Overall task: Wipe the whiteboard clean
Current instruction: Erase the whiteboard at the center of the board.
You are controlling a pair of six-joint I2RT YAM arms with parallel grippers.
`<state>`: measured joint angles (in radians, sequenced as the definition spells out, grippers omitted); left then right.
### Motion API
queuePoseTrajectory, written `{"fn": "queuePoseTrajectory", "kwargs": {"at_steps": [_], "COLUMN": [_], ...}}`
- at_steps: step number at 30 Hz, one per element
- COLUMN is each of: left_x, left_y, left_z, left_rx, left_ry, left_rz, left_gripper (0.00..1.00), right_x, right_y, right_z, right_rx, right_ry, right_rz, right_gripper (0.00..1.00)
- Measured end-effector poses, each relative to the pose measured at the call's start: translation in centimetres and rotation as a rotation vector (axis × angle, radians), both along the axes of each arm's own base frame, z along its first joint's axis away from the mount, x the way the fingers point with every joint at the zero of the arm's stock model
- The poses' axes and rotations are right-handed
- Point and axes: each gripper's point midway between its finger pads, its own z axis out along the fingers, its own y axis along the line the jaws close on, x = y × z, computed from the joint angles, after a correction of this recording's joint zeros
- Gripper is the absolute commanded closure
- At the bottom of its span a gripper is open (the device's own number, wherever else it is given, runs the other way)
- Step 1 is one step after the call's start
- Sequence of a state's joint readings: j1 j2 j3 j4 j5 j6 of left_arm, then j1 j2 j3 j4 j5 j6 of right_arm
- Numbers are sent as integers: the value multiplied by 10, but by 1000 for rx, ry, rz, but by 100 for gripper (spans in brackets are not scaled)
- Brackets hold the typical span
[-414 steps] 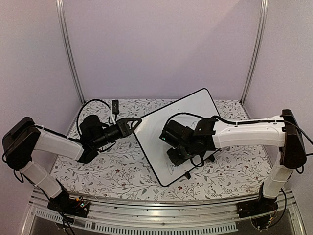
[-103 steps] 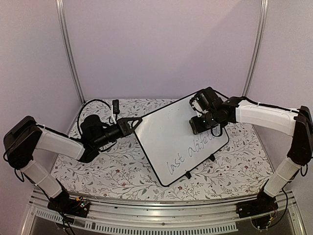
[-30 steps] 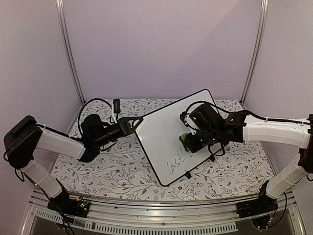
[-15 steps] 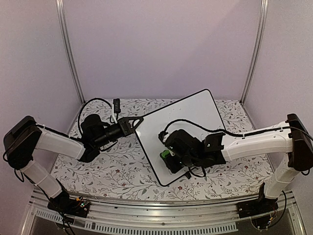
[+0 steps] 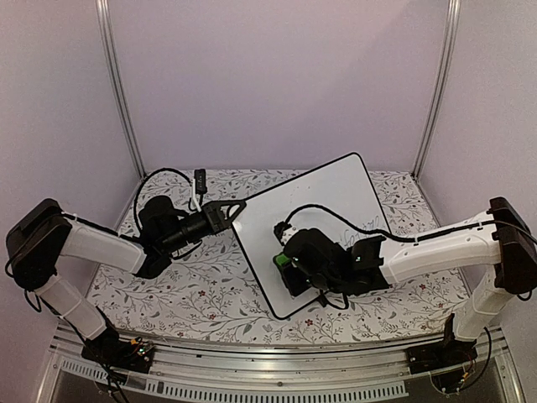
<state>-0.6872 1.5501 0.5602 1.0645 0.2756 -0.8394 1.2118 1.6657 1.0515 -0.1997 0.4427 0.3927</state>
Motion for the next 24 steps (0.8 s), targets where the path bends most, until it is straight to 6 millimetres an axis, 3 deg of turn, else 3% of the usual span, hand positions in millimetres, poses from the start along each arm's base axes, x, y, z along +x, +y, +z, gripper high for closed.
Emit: {"fn": "queuePoseTrajectory", "kwargs": {"at_steps": [10, 24], "left_x": [0, -1], "left_y": [0, 0], "left_z": [0, 0], "left_rx": [0, 0], "left_ry": [-1, -2], "left_rz": [0, -3], "left_gripper": [100, 100], "right_x": [-11, -53], "right_y": [1, -17], "right_z": [-8, -48], "right_rx": [6, -149], "right_ry": [72, 278], "right_rz": [19, 46], "right_gripper": [100, 100]}}
